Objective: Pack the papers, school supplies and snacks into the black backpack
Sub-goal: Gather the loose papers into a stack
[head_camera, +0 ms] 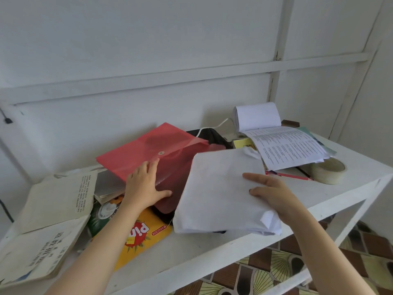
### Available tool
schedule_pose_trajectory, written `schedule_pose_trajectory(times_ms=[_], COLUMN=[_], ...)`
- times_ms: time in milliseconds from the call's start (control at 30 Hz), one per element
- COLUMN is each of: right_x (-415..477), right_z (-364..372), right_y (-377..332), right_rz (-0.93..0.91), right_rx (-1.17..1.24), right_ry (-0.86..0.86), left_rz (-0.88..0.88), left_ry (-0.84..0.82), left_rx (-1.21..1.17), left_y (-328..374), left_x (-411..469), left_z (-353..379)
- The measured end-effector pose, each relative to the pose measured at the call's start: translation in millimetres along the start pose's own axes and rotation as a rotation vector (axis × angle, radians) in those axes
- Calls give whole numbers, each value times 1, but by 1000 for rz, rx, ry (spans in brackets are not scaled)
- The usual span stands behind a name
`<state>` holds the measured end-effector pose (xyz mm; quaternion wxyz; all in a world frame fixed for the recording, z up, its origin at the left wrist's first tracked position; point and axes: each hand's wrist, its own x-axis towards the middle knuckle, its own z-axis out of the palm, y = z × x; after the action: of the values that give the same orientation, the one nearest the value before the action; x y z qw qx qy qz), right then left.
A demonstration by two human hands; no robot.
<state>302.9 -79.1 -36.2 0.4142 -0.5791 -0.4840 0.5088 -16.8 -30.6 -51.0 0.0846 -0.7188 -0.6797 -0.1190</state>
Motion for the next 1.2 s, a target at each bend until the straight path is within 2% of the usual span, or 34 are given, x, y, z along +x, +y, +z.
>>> schedule_pose_trajectory(times_ms=[133,267,533,733,900,967,1100,1200], right_x=[3,12,23,24,22,21,20,22], right_z=[2,8,33,55,72,79,85,74], right_y=[-1,-4,-2,0,1,2,1,-3], right_rz=[74,80,-9,-90,-133,-163,-155,-156], right_rx=[-77,-74,120,160,166,124,39,67], right_ry=[-67,-37,151,288,370,361,225,263], left_rz=[34,117,224,194,237,263,288,293], left_ry=[-47,-60,-93,-121,-110,-86,-68,-77], left_rx=[-12,-95,-242,-298,-306,-319,-298,-293], left_y=[-4,-7,0,7,14,15,14,11], left_x=[-2,-9,-22,-27,-31,-31,-31,-32], left_z=[5,5,-9,-14,-16,-15,-13,-16])
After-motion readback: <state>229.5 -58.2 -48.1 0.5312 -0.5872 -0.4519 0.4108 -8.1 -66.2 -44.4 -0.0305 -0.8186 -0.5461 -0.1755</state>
